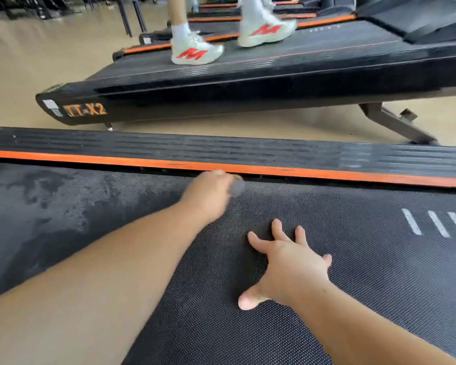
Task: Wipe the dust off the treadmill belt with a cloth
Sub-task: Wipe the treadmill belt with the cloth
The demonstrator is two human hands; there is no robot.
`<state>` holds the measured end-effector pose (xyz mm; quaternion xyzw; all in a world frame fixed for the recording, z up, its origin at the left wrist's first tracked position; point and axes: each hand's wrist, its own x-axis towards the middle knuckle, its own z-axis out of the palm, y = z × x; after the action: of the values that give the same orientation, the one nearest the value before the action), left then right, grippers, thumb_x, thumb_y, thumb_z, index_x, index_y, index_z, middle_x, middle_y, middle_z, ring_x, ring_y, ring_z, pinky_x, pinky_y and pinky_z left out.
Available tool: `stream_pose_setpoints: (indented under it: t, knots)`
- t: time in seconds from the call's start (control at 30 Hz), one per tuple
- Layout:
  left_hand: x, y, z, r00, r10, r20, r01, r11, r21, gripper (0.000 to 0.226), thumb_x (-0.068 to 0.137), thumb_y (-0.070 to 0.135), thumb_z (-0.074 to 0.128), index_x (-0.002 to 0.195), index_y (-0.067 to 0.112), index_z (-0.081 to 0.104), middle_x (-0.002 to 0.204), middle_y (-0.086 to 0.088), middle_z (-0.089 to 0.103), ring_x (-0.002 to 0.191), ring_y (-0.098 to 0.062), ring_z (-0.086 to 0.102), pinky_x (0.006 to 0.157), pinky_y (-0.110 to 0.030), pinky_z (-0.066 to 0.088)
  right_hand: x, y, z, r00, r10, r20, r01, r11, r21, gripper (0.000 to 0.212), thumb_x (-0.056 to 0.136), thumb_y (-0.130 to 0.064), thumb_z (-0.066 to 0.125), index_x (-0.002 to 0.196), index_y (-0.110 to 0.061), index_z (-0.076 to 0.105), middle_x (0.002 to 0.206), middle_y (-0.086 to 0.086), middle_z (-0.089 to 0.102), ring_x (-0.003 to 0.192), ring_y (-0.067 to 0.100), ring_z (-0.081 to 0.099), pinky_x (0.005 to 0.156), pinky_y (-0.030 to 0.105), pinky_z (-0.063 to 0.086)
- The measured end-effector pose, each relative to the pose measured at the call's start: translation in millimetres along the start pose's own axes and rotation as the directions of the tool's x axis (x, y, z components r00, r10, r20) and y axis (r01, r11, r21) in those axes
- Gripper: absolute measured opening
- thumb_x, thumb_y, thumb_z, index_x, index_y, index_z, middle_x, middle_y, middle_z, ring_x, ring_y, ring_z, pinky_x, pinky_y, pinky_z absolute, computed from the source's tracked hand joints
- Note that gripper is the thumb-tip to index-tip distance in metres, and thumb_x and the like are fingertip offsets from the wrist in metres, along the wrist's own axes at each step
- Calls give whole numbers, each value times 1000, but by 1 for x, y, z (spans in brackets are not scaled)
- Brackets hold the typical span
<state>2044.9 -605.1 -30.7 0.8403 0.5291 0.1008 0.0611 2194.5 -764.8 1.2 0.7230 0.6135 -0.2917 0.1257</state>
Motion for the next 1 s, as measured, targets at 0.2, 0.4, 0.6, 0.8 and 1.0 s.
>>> stream_pose_setpoints:
  t: [0.2,0.4,0.6,0.8,1.0]
  knots:
    - [7,11,11,957,-284,-51,276,953,-124,5,86,13,58,82,13,59,95,-6,60,92,-33,61,71,-34,45,2,-4,-3,1000,11,14,-11,1000,-3,136,52,-66,91,155,-62,3,169,-12,-22,155,36,-24,108,86,10]
    - [-1,47,11,994,109,-8,-109,986,-123,10,91,22,61,98,14,64,98,-6,56,94,-30,57,72,-39,47,-1,0,0,1000,-3,-8,3,1000,-4,133,53,-70,88,154,-63,2,169,-14,-21,156,32,-23,112,82,12]
    - [3,-65,-15,940,-327,-100,342,912,225,15,87,9,54,98,10,65,104,-11,56,101,-39,59,78,-46,52,1,-1,-1,1000,2,10,-2,1000,10,135,52,-68,90,154,-63,2,168,-15,-25,155,33,-25,111,84,9]
    - [12,5,-9,958,-277,75,279,960,-17,9,88,13,57,87,15,64,100,-11,68,89,-33,61,74,-37,52,2,-2,-1,1000,18,3,-18,1000,5,134,51,-68,90,153,-65,3,169,-15,-24,155,34,-24,110,84,10]
    - [3,53,7,985,141,104,-119,975,-189,3,90,17,61,88,18,63,89,-1,49,90,-32,57,75,-45,50,-1,1,2,999,-5,-45,5,1000,-3,133,50,-73,87,152,-66,2,170,-16,-19,157,31,-21,110,83,13]
